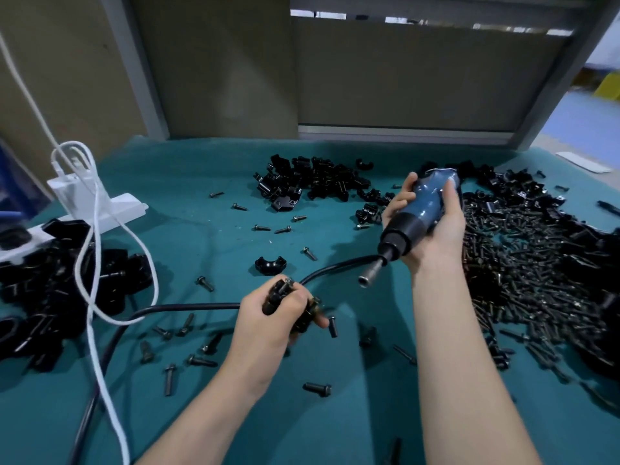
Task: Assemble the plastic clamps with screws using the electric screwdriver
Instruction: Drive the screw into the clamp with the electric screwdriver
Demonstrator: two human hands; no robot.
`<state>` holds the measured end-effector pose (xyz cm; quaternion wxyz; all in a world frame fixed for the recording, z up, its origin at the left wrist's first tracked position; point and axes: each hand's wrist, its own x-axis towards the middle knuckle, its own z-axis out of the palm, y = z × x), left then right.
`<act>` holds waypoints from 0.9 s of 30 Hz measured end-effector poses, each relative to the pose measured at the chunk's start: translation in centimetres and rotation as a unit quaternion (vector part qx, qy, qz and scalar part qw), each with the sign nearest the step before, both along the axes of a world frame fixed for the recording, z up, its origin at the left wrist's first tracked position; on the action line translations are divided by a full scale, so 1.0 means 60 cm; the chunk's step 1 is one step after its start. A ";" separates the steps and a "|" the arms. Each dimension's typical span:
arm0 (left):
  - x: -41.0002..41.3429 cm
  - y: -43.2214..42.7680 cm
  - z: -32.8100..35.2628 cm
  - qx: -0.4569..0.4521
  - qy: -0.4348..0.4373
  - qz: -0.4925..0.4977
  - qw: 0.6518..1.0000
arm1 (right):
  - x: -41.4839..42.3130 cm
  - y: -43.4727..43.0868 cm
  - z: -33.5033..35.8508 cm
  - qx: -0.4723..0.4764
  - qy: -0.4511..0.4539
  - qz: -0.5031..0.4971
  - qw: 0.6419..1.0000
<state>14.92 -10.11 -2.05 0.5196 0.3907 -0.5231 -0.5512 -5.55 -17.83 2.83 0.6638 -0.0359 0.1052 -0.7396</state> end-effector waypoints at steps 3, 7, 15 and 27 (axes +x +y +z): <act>0.002 0.002 0.003 -0.004 -0.007 -0.013 1.000 | -0.001 -0.002 0.008 0.036 0.046 -0.011 0.998; 0.003 0.005 0.000 -0.016 -0.019 -0.016 1.000 | 0.002 0.002 0.018 0.045 0.132 -0.027 0.990; 0.002 0.004 0.000 -0.068 -0.053 0.018 0.996 | 0.000 0.008 0.038 -0.008 0.163 -0.034 0.986; 0.004 -0.001 -0.010 -0.061 -0.149 0.049 0.986 | 0.006 0.012 0.042 0.001 0.154 -0.044 0.987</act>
